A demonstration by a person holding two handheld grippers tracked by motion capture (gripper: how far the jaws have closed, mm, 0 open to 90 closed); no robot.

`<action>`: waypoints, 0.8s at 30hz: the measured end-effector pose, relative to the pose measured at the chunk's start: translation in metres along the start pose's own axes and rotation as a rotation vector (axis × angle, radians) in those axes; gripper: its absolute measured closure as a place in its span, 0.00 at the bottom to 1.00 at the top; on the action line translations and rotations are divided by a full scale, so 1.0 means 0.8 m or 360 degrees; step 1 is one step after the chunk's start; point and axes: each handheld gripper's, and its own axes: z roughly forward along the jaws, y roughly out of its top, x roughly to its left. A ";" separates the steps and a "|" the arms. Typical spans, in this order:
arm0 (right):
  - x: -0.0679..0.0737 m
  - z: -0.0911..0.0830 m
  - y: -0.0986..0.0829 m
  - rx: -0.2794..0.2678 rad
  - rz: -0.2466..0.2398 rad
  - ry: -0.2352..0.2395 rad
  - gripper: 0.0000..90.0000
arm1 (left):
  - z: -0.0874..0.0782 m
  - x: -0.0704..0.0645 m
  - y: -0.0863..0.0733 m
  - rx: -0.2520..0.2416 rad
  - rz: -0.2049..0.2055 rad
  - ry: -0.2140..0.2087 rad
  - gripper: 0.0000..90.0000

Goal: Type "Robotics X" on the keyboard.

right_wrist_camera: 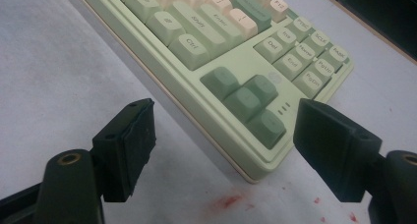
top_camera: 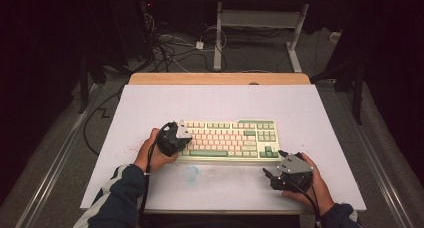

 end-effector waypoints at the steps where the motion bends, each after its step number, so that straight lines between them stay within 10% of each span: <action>1: 0.000 0.000 0.000 0.0003 0.0001 -0.0001 0.27 | 0.000 0.000 -0.001 -0.0015 0.0006 -0.0006 0.97; 24: -0.004 0.000 0.002 -0.0013 0.0003 -0.0007 0.27 | -0.014 0.005 0.008 -0.0152 -0.0017 0.0015 0.94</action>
